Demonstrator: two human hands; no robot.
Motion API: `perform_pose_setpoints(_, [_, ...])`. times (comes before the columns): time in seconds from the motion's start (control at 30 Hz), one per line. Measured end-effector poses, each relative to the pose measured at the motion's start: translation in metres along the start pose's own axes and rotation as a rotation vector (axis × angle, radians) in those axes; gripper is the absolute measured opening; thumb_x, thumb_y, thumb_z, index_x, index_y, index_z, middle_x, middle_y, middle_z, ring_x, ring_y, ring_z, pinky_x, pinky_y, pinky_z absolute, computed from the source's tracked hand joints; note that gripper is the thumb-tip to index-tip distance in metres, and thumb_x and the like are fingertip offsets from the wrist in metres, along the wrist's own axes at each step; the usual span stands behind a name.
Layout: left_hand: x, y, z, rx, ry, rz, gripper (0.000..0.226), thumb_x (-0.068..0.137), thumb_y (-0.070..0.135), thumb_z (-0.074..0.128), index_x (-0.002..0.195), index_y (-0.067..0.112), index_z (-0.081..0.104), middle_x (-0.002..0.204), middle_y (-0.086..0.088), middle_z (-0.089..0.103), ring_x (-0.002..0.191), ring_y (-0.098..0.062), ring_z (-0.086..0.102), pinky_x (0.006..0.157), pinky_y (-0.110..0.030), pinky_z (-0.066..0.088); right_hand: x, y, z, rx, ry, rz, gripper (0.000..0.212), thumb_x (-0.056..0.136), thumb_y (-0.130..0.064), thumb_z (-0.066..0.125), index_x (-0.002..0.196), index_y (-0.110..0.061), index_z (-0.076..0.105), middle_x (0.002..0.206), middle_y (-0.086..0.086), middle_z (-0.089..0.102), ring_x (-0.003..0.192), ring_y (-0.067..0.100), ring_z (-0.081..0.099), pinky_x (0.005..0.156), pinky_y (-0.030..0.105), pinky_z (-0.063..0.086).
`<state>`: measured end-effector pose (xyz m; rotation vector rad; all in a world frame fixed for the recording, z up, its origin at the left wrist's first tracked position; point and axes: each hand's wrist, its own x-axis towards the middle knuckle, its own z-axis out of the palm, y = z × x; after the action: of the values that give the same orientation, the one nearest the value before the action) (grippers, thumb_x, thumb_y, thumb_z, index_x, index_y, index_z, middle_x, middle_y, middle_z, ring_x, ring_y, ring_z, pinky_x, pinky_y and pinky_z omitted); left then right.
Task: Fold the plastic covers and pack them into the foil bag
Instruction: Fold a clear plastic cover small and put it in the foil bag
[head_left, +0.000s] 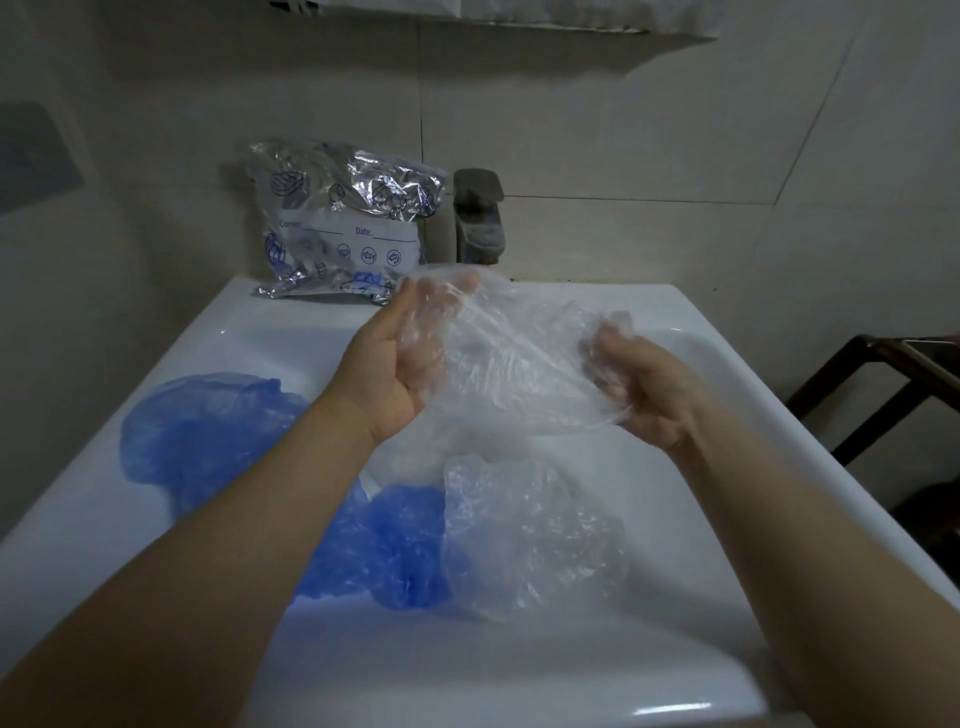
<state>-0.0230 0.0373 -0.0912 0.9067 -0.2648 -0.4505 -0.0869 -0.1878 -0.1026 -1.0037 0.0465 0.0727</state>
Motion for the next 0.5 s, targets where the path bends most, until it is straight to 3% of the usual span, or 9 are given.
perform_pose_setpoints(0.03, [-0.001,0.0,0.0,0.016,-0.02,0.014,0.017,0.082,0.032,0.053,0.096,0.023,0.057,0.094,0.013,0.072,0.049,-0.001,0.035,0.049,-0.016,0.022,0.001,0.002,0.002,-0.071,0.052,0.033,0.046,0.051,-0.022,0.088,0.086,-0.009,0.062,0.07,0.005,0.06,0.052,0.01,0.057,0.053,0.02,0.052])
perform_pose_setpoints(0.1, [-0.007,0.002,0.005,0.027,-0.045,0.032,0.019,0.079,0.021,0.054,0.094,0.023,0.064,0.068,0.016,0.067,0.033,-0.001,0.028,0.04,-0.014,0.014,0.003,0.006,0.008,-0.069,0.202,0.09,0.011,0.081,-0.015,0.066,0.087,-0.008,0.059,0.069,0.006,0.06,0.051,0.011,0.056,0.053,0.021,0.051])
perform_pose_setpoints(0.17, [-0.008,0.001,0.006,-0.046,-0.071,0.031,0.03,0.077,0.01,0.05,0.086,0.023,0.075,0.076,0.016,0.069,0.03,-0.001,0.026,0.038,-0.012,0.013,0.005,0.006,0.005,-0.034,0.291,0.124,0.013,0.092,-0.017,0.054,0.084,-0.009,0.061,0.057,0.001,0.06,0.044,0.009,0.054,0.041,0.019,0.047])
perform_pose_setpoints(0.23, [-0.01,0.001,0.007,-0.079,-0.08,0.036,0.036,0.071,0.003,0.05,0.081,0.025,0.077,0.086,0.013,0.072,0.028,0.0,0.026,0.036,-0.011,0.014,0.003,0.004,0.004,-0.007,0.25,0.122,0.01,0.084,-0.02,0.063,0.085,-0.011,0.066,0.066,0.0,0.061,0.054,0.011,0.057,0.048,0.019,0.05])
perform_pose_setpoints(0.33, [-0.012,0.001,0.006,0.018,-0.086,0.066,0.035,0.055,0.005,0.061,0.077,0.026,0.077,0.057,0.004,0.066,0.028,0.0,0.025,0.04,-0.014,0.01,0.002,-0.005,-0.004,0.202,0.052,0.031,0.018,0.061,-0.02,0.078,0.076,-0.013,0.07,0.069,0.0,0.064,0.06,0.013,0.061,0.059,0.022,0.052])
perform_pose_setpoints(0.4, [-0.008,0.0,0.001,0.058,-0.055,0.041,0.041,0.07,-0.007,0.05,0.089,0.022,0.073,0.058,0.004,0.065,0.029,0.001,0.023,0.037,-0.013,0.011,0.001,-0.008,-0.006,0.313,-0.103,-0.033,0.027,0.057,-0.018,0.085,0.08,-0.015,0.071,0.071,-0.002,0.063,0.064,0.01,0.057,0.067,0.022,0.045])
perform_pose_setpoints(0.5, [-0.004,-0.003,-0.003,0.151,0.094,-0.029,0.045,0.086,-0.014,0.031,0.098,0.019,0.06,0.08,0.007,0.067,0.034,0.0,0.03,0.035,-0.012,0.02,0.002,-0.009,0.001,0.433,-0.132,-0.096,0.041,0.053,-0.01,0.084,0.091,-0.011,0.069,0.095,0.002,0.064,0.095,0.016,0.057,0.098,0.027,0.04])
